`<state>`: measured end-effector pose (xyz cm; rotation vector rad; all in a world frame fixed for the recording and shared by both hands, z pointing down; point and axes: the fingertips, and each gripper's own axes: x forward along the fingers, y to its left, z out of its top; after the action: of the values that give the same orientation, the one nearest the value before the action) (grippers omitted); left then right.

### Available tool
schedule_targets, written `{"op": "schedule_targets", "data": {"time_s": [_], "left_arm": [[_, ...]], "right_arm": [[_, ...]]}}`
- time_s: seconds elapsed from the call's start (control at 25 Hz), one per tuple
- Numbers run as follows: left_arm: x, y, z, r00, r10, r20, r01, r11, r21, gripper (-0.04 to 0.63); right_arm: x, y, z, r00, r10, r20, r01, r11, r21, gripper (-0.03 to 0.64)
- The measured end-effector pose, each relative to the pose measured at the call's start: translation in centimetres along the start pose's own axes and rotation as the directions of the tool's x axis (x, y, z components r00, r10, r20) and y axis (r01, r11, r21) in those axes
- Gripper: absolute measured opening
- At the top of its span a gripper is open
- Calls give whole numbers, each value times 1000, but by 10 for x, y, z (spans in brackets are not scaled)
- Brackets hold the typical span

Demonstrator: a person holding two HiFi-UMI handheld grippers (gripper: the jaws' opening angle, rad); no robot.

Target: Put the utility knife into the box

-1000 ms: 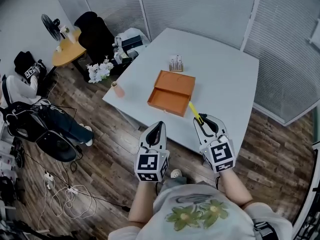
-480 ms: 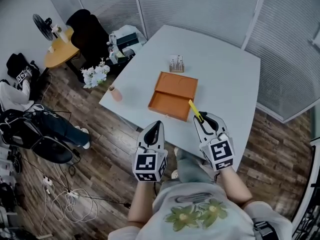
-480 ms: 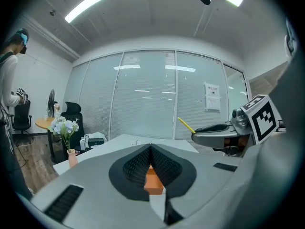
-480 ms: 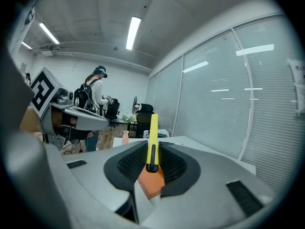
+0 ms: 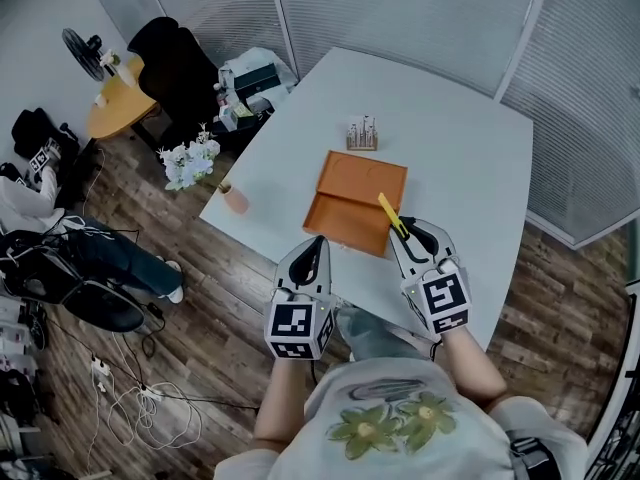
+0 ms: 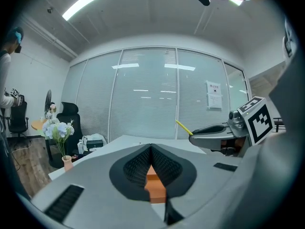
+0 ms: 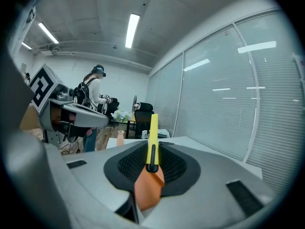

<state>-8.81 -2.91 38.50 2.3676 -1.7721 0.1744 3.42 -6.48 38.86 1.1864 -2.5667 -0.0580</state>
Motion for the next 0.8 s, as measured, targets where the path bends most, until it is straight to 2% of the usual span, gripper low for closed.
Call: {"op": "schedule_targets", "data": {"time_s": [0.36,0.8], "left_arm": [[44,45,21,1000,6,7,-6,1000,24,0],[91,65,1,999,-29,-41,29,999,-15,0]], "right_arm": [[56,-25,15,1000,1,26,-2,1000,18,77],[101,-42,-5,999,11,-34,-10,999,35,77]]}}
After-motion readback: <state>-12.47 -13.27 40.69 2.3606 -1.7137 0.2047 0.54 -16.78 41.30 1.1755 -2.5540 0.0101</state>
